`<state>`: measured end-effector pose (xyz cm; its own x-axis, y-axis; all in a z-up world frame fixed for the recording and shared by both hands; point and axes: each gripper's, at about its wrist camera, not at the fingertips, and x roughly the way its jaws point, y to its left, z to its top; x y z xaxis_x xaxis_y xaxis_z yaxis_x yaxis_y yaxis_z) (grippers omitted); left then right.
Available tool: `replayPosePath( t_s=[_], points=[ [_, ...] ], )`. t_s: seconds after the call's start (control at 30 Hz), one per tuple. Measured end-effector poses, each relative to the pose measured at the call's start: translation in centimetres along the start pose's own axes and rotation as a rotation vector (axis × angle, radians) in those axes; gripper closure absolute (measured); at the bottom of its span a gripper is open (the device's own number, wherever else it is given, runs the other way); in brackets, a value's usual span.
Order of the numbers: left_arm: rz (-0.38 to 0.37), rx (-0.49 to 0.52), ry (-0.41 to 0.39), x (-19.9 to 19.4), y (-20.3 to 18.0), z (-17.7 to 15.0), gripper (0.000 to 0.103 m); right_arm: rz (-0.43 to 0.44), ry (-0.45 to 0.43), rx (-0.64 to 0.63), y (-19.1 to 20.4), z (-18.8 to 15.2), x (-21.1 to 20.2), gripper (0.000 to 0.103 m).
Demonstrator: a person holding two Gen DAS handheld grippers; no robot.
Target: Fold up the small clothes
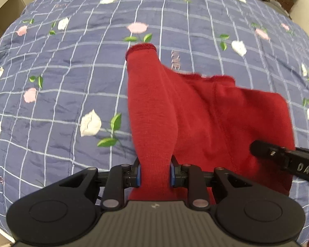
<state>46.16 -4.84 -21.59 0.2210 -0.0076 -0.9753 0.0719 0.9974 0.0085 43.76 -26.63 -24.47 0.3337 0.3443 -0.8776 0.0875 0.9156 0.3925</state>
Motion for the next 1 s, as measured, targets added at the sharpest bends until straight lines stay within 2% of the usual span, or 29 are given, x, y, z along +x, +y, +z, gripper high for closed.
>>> replayPosePath(
  t_s=[0.27,0.43,0.53,0.6,0.83,0.9,1.0],
  points=[
    [0.05,0.013,-0.014,1.2,-0.7,-0.8,0.074,0.025,0.0,0.085,-2.3,-0.4,0.7,0.081],
    [0.063,0.017,-0.008,1.3,-1.0,-0.9,0.069,-0.006,-0.019,0.077,-2.3,-0.5,0.0,0.069],
    [0.067,0.018,-0.003,1.1,-0.9,-0.8,0.059,-0.021,-0.041,0.065,-2.3,-0.5,-1.1,0.063],
    [0.076,0.014,0.001,1.0,-0.8,-0.7,0.055,-0.026,-0.056,0.067,-2.5,-0.3,-1.9,0.049],
    [0.072,-0.043,0.012,0.2,-0.1,-0.9,0.033,-0.063,-0.12,0.041,-2.2,0.6,-4.7,0.031],
    [0.08,-0.058,0.009,-0.3,0.0,-0.9,0.021,-0.073,-0.133,0.034,-2.1,0.7,-5.4,0.025],
    [0.089,-0.094,-0.013,-1.2,0.3,-0.7,0.01,-0.08,-0.152,0.032,-1.9,1.0,-6.3,0.019]
  ],
)
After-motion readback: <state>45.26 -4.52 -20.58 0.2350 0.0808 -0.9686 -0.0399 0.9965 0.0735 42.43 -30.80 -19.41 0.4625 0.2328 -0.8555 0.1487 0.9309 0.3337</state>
